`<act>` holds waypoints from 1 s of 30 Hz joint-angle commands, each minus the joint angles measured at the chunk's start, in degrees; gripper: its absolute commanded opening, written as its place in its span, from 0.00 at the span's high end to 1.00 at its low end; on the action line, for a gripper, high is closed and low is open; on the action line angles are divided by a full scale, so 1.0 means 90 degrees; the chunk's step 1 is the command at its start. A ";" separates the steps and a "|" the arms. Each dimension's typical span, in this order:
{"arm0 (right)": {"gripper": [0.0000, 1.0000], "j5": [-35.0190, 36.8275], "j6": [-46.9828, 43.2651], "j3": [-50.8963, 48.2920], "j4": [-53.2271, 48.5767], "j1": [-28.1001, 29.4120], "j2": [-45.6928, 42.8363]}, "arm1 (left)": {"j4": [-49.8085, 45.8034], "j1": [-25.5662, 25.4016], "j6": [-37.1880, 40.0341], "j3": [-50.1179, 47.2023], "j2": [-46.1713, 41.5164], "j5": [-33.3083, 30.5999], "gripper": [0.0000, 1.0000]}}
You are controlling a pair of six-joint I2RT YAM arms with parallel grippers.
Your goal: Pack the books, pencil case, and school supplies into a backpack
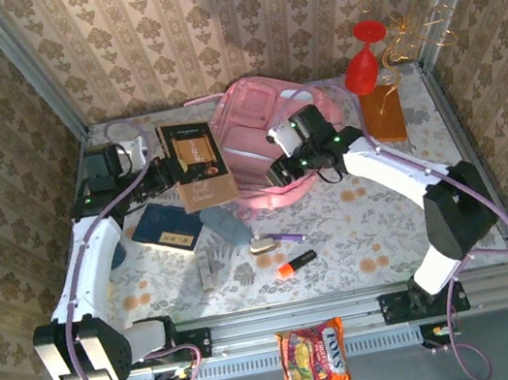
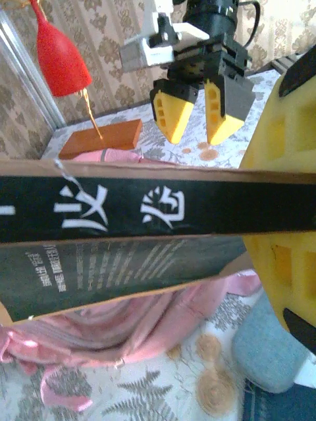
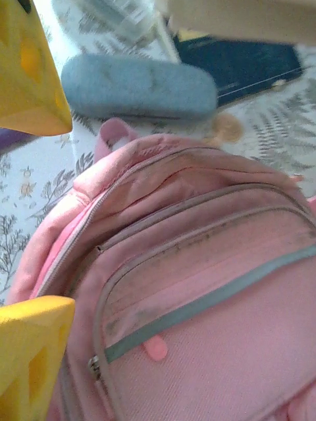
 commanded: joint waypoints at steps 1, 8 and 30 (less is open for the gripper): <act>0.34 0.0206 -0.0805 0.0363 -0.0248 0.0214 0.0466 | -0.0296 0.0093 0.0208 0.0217 -0.0143 0.0045 1.00; 0.35 0.0432 -0.1116 0.0751 -0.0638 0.0522 0.1192 | -0.0263 0.0131 0.0218 0.0070 -0.0163 0.0053 1.00; 0.95 0.1611 -0.1040 0.1168 -0.0617 0.0795 0.1355 | -0.0125 0.0126 -0.0009 -0.0406 -0.0284 0.0148 1.00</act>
